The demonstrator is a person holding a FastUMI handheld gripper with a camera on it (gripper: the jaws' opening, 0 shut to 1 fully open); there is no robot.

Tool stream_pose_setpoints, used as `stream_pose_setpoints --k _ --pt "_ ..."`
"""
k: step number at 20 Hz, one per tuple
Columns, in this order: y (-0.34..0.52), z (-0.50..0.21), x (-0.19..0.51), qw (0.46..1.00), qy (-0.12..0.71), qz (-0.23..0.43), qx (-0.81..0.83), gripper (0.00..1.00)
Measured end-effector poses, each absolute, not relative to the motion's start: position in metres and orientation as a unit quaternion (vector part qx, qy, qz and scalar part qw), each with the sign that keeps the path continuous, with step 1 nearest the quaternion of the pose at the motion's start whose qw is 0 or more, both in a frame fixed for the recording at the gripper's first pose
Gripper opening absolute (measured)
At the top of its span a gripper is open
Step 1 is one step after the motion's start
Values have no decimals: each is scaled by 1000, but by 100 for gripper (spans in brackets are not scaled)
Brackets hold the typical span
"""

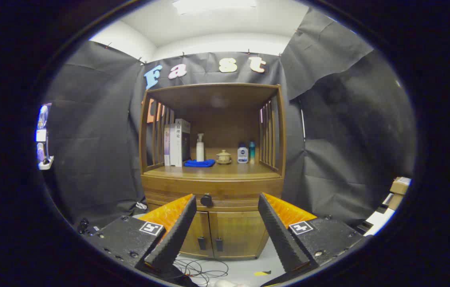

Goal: Pull open the drawer, take out the items inside it, and place them on the countertop above the cabinet.

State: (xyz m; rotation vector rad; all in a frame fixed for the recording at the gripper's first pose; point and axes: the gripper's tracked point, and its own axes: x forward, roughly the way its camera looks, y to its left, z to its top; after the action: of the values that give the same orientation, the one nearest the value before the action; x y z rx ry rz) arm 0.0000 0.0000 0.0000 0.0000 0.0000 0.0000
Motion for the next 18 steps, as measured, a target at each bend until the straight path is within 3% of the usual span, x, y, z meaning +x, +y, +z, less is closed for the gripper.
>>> stream_pose_setpoints --k 18 --pt "-7 1 15 1000 3 -10 3 100"
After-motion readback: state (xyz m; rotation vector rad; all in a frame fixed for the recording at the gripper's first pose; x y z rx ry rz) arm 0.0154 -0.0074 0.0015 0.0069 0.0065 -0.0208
